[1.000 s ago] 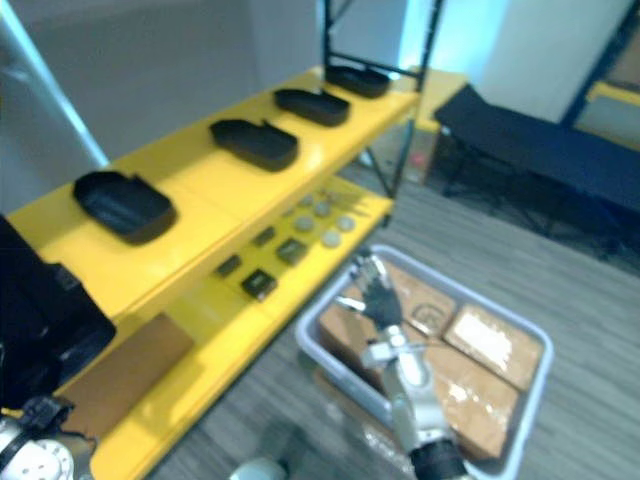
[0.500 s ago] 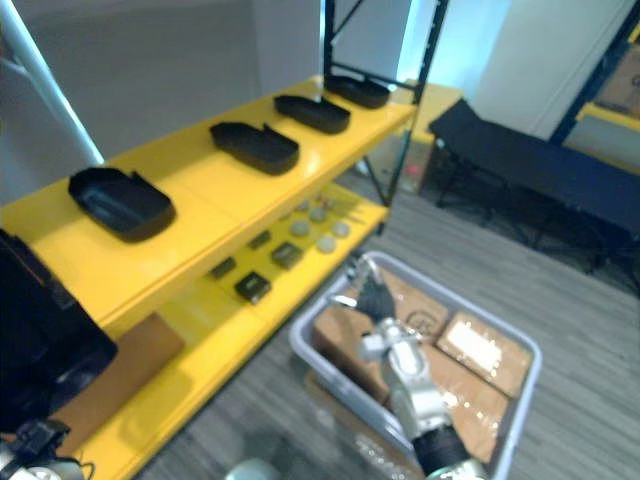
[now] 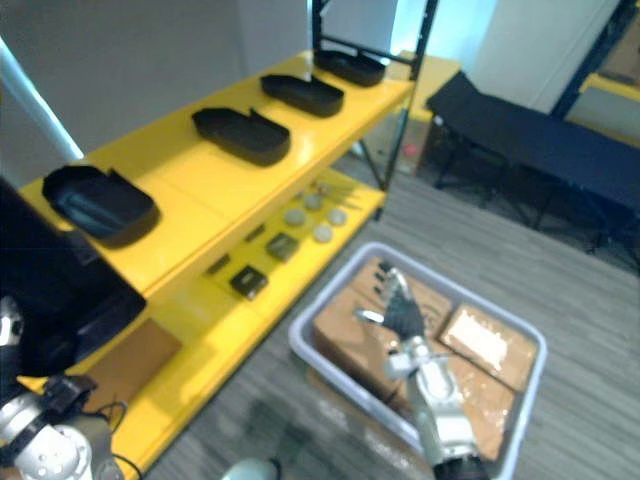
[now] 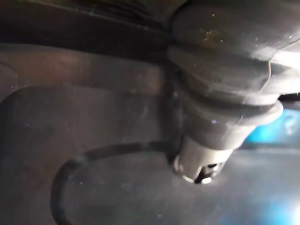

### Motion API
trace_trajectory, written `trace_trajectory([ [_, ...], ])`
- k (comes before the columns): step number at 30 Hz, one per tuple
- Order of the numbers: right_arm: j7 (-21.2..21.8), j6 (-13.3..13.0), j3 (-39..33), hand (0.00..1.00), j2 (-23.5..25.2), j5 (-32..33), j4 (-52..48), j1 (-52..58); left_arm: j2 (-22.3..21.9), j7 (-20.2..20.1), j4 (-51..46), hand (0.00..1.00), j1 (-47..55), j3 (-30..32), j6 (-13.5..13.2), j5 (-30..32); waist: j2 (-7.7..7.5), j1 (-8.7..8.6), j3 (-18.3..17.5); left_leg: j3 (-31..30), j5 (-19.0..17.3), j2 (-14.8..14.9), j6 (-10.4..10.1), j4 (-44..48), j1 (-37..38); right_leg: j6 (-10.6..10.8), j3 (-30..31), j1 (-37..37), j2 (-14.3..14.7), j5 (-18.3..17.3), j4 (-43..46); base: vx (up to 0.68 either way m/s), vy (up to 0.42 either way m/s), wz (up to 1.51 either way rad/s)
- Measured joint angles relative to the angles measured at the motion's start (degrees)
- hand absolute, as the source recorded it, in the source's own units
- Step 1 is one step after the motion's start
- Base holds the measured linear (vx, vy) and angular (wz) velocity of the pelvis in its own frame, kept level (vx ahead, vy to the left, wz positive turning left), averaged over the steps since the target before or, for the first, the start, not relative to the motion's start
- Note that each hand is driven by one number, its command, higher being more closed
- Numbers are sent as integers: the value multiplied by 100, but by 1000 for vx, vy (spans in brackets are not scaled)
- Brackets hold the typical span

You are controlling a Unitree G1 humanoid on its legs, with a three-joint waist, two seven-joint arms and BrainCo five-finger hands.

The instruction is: Walk over and take plastic housings, then place them on the shelf

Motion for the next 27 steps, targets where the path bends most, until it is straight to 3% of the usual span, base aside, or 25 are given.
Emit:
trace_trajectory([
  [1, 12, -63, -15, 0, 13, -3, -95, 28, 150, -49, 84, 100, -61, -77, 0, 1, -19, -63, -1, -211, 57, -64, -11, -30, -18, -35, 332, 9, -9, -210, 121, 52, -68, 95],
  [2, 68, -132, -41, 0, 17, -58, -135, 9, 261, -72, 153, 100, -113, -106, 0, 8, -126, -62, -49, -359, 101, -123, -58, -41, -83, 51, 479, 36, -33, -389, 133, 41, -102, 86],
  [4, 119, -221, -171, 0, 14, -175, -131, -82, 291, -87, 240, 100, -158, -104, 8, 6, -190, -28, -15, -440, 156, -154, -151, 59, -210, 252, 401, 159, -36, -546, 45, -13, -125, 60],
  [8, 200, -321, -294, 0, -187, -281, -101, -388, 230, -90, 281, 100, -62, -86, 119, -16, 66, 97, 185, -392, 238, 106, -296, 126, -237, 385, 395, 418, 293, -540, -378, -82, -105, 11],
  [11, 201, -352, -313, 0, -233, -280, -101, -545, 219, -132, 281, 100, 4, -84, 124, -70, 148, 82, 246, -349, 303, 299, -404, 114, -309, 540, 413, 399, 481, -565, -477, -156, -110, -3],
  [15, 208, -352, -339, 0, -236, -270, -95, -536, -7, -145, 281, 100, 114, -83, 123, -81, 211, 26, 284, -259, 355, 424, -443, 123, -239, 524, 423, 404, 554, -655, -292, -122, -38, -1],
  [23, 195, -479, -340, 0, -27, -208, -93, -99, -234, -510, 278, 100, 436, -75, 107, -291, 185, -68, 280, 633, 315, 452, -227, 346, -289, 677, 208, 617, 227, -888, -71, -82, 26, 20],
  [27, 165, -540, -357, 0, 107, -225, -93, -107, -228, -579, 237, 100, 410, -43, 85, -289, 108, -39, 307, 677, 277, 243, -153, 526, -514, 690, 101, 606, 15, -894, -91, 59, 96, 25],
])
